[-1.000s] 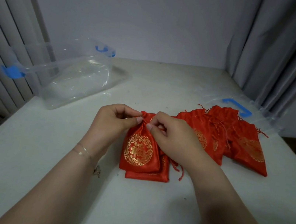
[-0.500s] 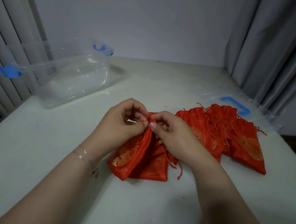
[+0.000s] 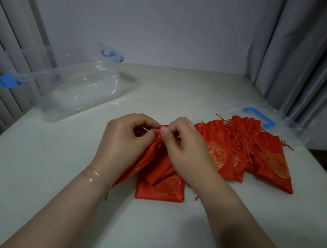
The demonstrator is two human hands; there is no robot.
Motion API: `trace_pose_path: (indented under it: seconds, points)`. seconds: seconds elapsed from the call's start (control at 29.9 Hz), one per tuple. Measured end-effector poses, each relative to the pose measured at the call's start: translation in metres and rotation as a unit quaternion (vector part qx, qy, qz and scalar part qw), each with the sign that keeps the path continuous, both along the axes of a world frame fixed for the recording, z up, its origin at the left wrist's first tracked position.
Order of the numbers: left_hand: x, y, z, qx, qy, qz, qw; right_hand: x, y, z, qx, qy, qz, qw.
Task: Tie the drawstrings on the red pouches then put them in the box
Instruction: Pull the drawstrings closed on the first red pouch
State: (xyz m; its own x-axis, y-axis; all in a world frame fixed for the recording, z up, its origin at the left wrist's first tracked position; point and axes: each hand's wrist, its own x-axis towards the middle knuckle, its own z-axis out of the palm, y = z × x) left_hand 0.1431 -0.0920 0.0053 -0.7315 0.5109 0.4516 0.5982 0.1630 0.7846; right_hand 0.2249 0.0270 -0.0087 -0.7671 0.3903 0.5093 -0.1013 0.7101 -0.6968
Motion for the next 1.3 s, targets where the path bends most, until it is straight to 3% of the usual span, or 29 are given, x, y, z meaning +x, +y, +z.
trace_pose_path:
  seconds: [0.1,0.2,0.47,0.7,0.94,1.17,1.3]
  points:
    - [-0.001,0.002,-0.004,0.014,0.119,-0.009,0.993,-0.003,0.004,0.001,-0.047,0.012,-0.039,0.998]
    - [-0.004,0.003,-0.008,0.019,0.197,-0.025,0.980,-0.001,0.007,0.005,-0.176,-0.002,0.004,0.984]
    - [-0.008,0.007,-0.018,-0.028,0.264,0.005,0.964,0.002,0.017,0.009,-0.222,-0.061,0.047,0.972]
    - [-0.009,0.009,-0.020,-0.067,0.305,0.046,0.949,0.002,0.011,0.007,-0.070,-0.078,-0.042,0.994]
    - [-0.015,0.005,-0.014,-0.099,0.259,0.010,0.961,0.004,0.012,0.009,0.051,-0.100,-0.094,0.989]
    - [-0.025,0.001,-0.011,-0.135,0.253,-0.049,0.957,0.003,0.006,0.009,0.098,-0.102,-0.087,0.986]
    - [-0.032,-0.001,-0.014,-0.139,0.197,-0.065,0.968,0.003,0.004,0.005,0.034,-0.049,-0.046,0.997]
